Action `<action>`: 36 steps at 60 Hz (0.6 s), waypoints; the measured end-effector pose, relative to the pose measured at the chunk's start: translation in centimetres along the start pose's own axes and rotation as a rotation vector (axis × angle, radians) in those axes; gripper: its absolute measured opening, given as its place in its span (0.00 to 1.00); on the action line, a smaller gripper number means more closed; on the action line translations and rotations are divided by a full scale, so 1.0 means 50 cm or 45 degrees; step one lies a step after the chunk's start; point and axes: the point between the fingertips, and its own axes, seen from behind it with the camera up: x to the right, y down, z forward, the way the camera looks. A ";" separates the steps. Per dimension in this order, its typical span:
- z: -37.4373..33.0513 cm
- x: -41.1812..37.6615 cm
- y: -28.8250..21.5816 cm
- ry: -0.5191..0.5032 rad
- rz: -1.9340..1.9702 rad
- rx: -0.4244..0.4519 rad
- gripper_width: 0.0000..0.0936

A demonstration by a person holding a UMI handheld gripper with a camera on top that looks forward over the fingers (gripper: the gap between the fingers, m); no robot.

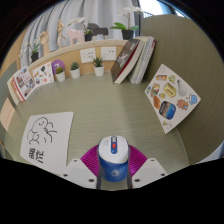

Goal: Arrange mouse

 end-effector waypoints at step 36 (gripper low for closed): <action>-0.338 -0.357 -0.482 0.023 -0.097 0.526 0.37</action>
